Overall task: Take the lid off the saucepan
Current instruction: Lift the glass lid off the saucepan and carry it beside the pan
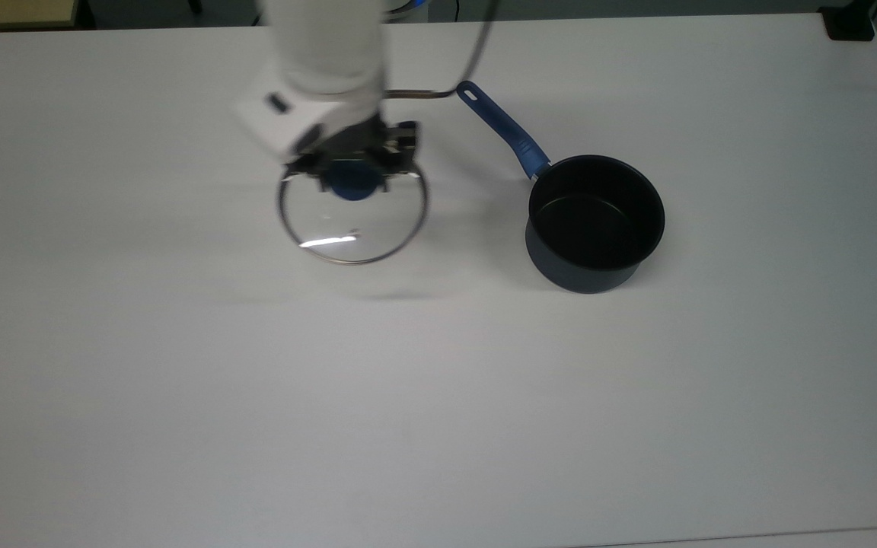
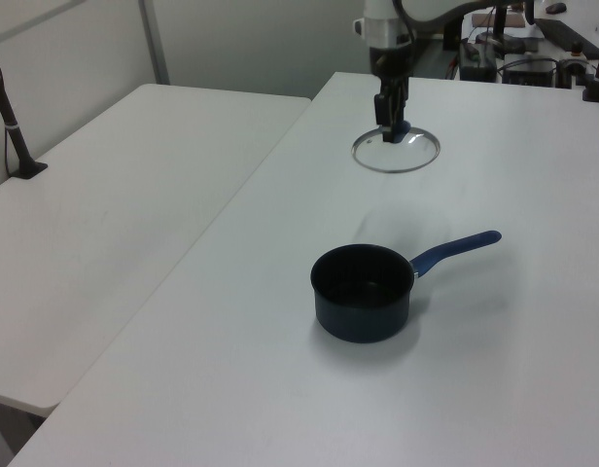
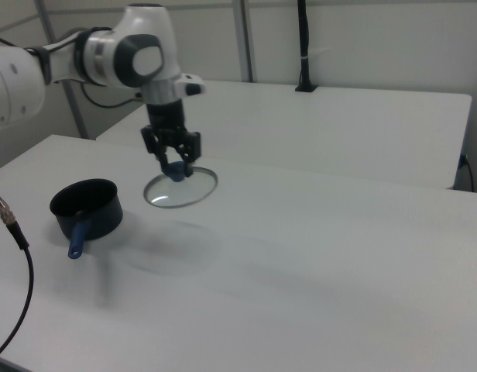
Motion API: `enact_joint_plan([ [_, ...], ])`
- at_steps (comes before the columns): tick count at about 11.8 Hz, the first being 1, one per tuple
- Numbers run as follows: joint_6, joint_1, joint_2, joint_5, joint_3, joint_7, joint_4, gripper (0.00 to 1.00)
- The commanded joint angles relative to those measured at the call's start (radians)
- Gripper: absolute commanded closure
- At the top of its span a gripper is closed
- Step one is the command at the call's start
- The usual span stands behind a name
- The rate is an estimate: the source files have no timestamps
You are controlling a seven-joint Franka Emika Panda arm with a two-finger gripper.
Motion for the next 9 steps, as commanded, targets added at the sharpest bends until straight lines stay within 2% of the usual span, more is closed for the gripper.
enact_joint_plan([
  [1, 0.088, -0.132, -0.022, -0.010, 0.089, -0.085, -0.078, 0.66],
  [5, 0.353, -0.184, -0.002, -0.045, 0.089, -0.137, -0.237, 0.66],
  [9, 0.358, -0.194, 0.030, -0.038, 0.089, -0.179, -0.276, 0.66],
])
